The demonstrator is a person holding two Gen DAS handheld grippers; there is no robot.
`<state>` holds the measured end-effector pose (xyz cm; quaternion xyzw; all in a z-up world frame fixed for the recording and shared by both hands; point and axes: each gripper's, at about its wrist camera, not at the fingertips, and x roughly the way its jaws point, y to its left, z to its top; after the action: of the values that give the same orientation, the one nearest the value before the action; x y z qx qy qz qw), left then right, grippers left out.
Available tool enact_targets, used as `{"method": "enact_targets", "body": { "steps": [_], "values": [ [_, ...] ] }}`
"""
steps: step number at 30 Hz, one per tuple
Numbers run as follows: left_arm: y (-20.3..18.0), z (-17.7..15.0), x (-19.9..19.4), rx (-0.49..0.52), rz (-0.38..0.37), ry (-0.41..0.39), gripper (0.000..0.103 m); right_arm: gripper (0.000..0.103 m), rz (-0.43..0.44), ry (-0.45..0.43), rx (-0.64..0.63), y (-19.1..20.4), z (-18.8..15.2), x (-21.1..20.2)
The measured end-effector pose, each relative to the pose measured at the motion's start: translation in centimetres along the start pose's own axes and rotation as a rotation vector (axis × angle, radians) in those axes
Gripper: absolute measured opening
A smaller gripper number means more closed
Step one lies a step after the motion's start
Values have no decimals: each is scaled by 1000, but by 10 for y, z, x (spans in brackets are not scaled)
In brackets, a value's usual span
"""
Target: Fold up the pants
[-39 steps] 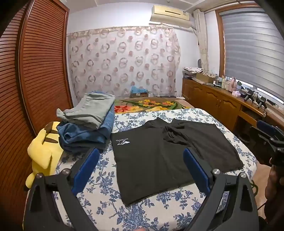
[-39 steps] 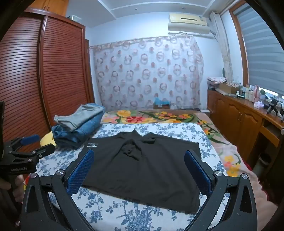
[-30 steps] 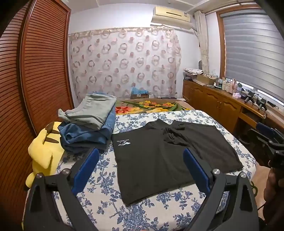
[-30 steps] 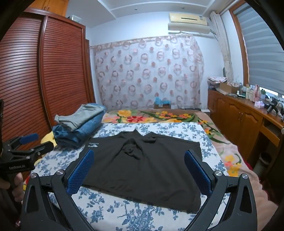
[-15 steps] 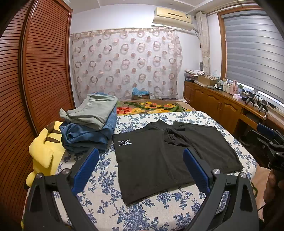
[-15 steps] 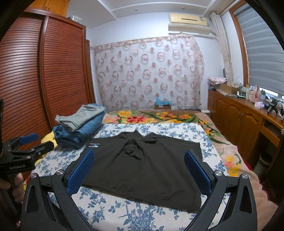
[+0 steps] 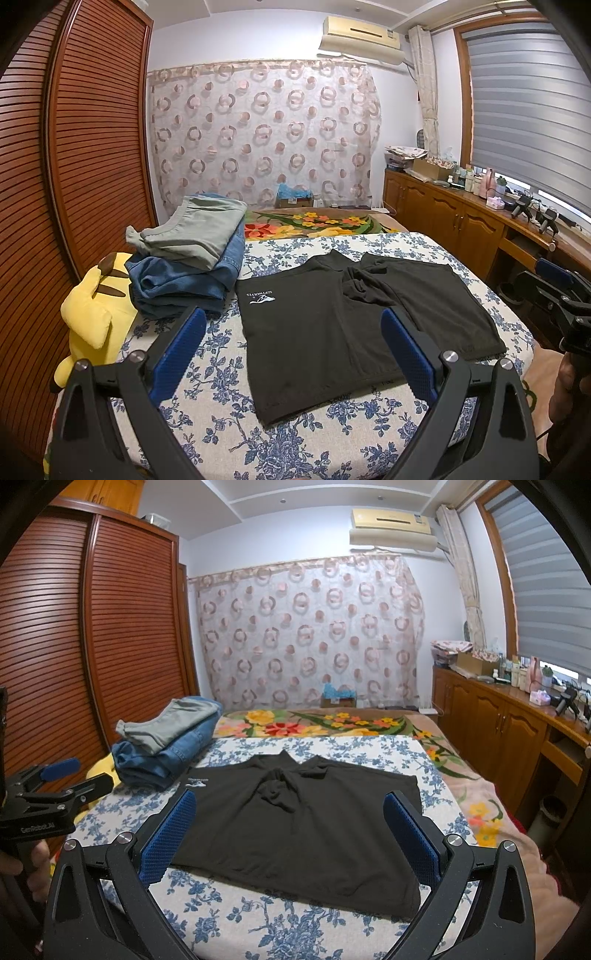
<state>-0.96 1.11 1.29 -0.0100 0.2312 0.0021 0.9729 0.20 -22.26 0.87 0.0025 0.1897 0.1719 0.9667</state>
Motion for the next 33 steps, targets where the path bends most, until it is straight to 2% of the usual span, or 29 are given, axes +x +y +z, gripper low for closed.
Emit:
{"method": "enact_targets", "body": {
  "steps": [33],
  "values": [
    [2, 0, -4, -2, -1, -9, 97, 103, 1, -4, -2, -1, 1, -1]
  ]
}}
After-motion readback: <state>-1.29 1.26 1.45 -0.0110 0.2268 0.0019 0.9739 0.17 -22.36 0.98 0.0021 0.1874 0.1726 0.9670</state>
